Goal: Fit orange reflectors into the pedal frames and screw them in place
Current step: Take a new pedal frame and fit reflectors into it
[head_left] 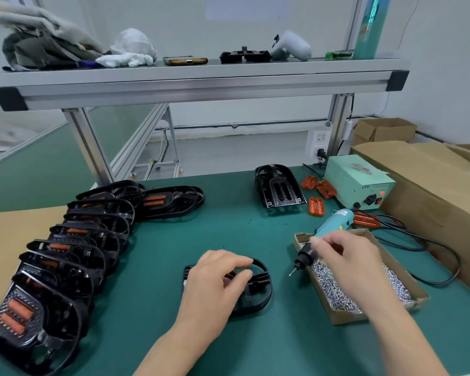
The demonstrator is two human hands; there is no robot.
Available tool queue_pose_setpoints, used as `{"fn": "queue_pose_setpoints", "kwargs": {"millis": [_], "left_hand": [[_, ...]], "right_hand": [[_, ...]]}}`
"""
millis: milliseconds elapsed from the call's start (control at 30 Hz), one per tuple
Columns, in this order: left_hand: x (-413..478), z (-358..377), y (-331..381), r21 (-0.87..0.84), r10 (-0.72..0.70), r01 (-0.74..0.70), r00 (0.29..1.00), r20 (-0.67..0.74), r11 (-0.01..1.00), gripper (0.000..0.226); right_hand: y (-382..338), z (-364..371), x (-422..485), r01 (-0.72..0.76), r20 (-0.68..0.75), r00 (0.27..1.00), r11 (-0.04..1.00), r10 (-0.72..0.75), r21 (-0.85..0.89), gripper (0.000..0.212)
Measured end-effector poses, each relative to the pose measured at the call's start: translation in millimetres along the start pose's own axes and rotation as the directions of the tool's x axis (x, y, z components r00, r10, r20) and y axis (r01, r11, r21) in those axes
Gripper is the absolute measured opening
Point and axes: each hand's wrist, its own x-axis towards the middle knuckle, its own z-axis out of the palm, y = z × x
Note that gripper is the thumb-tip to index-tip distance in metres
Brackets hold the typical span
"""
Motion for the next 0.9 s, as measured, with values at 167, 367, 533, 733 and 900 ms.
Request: {"fn": "queue_pose_setpoints", "kwargs": {"millis": [167,367,533,733,900], "left_hand": [[1,12,21,-0.275,-0.096,0.098,0.995,0.019,0.956,0.02],[0,10,19,-0.357,-0.235,0.215,0.972,-0.01,0.909,0.032],[-3,10,16,-0.323,-0.254,0.233,0.967,-0.022,0.917,0.03],[-3,2,1,-0.36,-0.33,0.303,0.944,-0.016,0.882,0.025],[-1,0,-6,-0.367,-0.356,0.327,0.934,-0.012,0.871,0.024]], "right_hand": [[-34,40,-23,0.04,0.171,0.979,0.934,-0.107,0.355,0.038],[-39,60,-30,0.142,0.111,0.976,0.933,-0.188,0.329,0.056],[-38,60,-29,0.139,0.151,0.971,0.949,-0.187,0.281,0.053],[-3,29,10,-0.032,-0.232,0.972,0.999,0.028,-0.013,0.025],[33,20,38,-0.334,-0.091,0.938,0.942,0.334,0.016,0.079]]}}
